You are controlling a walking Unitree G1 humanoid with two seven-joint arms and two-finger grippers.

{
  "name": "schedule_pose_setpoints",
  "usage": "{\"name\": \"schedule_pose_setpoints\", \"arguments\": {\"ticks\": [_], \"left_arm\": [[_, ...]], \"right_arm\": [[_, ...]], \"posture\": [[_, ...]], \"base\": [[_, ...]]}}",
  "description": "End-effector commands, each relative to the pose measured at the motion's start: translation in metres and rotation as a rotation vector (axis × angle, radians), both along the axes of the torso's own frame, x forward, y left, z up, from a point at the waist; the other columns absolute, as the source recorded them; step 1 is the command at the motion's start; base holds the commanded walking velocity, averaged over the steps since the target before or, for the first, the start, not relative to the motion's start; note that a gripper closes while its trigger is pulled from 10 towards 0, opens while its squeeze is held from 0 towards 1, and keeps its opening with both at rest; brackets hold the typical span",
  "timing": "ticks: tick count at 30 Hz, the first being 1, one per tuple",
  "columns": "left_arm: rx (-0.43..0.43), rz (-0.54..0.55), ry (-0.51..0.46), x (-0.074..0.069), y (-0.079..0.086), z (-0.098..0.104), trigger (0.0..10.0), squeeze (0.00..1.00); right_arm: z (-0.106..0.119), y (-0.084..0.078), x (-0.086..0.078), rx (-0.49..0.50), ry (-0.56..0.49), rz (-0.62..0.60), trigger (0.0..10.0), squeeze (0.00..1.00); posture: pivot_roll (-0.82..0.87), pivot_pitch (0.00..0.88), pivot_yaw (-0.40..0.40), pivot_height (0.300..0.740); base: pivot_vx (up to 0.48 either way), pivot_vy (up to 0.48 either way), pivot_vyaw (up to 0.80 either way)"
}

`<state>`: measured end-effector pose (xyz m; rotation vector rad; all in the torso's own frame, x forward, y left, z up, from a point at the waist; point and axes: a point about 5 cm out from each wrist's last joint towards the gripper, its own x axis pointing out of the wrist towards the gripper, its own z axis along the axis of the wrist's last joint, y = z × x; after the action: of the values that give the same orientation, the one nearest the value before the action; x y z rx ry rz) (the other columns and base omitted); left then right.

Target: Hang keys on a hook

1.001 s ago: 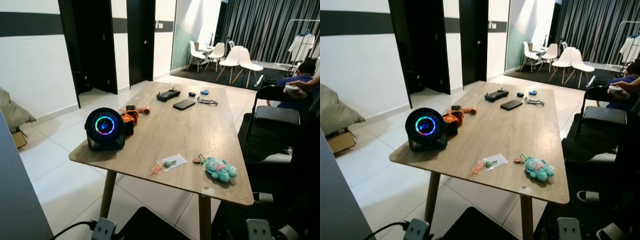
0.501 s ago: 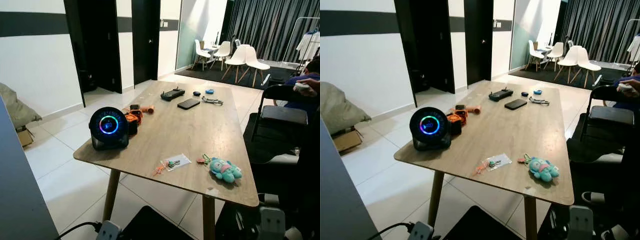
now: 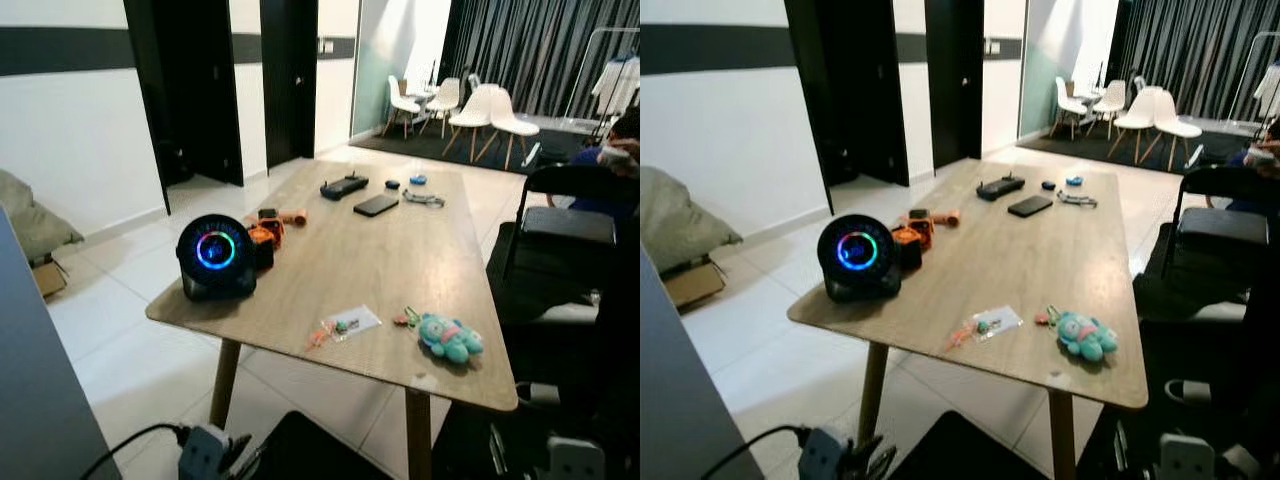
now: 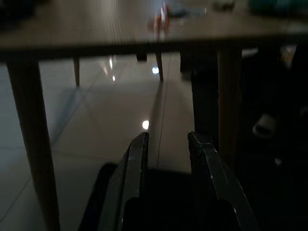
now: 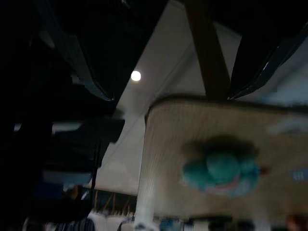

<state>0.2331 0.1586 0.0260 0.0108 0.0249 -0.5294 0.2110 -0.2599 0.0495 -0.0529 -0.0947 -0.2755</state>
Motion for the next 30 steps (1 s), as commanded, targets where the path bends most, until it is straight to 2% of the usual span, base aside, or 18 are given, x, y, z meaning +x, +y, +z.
{"name": "schedule_pose_setpoints", "arguments": {"ticks": [1,8,15,21,22,25,30], "left_arm": [[-0.037,0.018,-0.003,0.002,0.000,0.005,10.0,0.00],[-0.079,0.008,-0.034,0.011,-0.007,0.017,10.0,0.00],[-0.088,-0.016,-0.033,0.018,-0.016,0.026,10.0,0.00],[-0.079,0.016,-0.035,0.033,-0.025,0.035,10.0,0.00],[-0.079,0.016,-0.035,0.033,-0.025,0.035,10.0,0.00],[-0.060,0.071,-0.037,0.043,-0.026,0.041,10.0,0.00],[-0.079,0.092,-0.055,0.053,-0.031,0.051,10.0,0.00]], "right_arm": [[0.009,-0.006,0.003,0.010,-0.026,-0.030,10.0,0.00],[0.025,-0.011,0.016,0.014,-0.055,-0.046,10.0,0.00],[0.027,-0.021,0.033,0.023,0.018,-0.110,10.0,0.00],[0.035,-0.033,0.063,0.071,0.083,-0.190,10.0,0.00],[0.035,-0.033,0.063,0.071,0.083,-0.190,10.0,0.00],[0.037,-0.038,0.078,0.107,0.128,-0.229,10.0,0.00],[0.041,-0.037,0.097,0.125,0.167,-0.217,10.0,0.00]], "posture": [[-0.01,0.018,-0.003,0.740],[-0.01,0.017,-0.005,0.740],[-0.01,0.017,-0.007,0.740],[-0.01,0.017,-0.011,0.740],[-0.01,0.017,-0.011,0.740],[-0.01,0.017,-0.007,0.740],[-0.01,0.015,-0.005,0.740]], "base": [[0.000,0.000,0.00],[0.000,0.000,0.00],[0.000,0.000,0.00],[0.000,0.000,0.00],[0.000,0.000,0.00],[0.000,0.000,0.00],[0.000,0.000,0.00]]}}
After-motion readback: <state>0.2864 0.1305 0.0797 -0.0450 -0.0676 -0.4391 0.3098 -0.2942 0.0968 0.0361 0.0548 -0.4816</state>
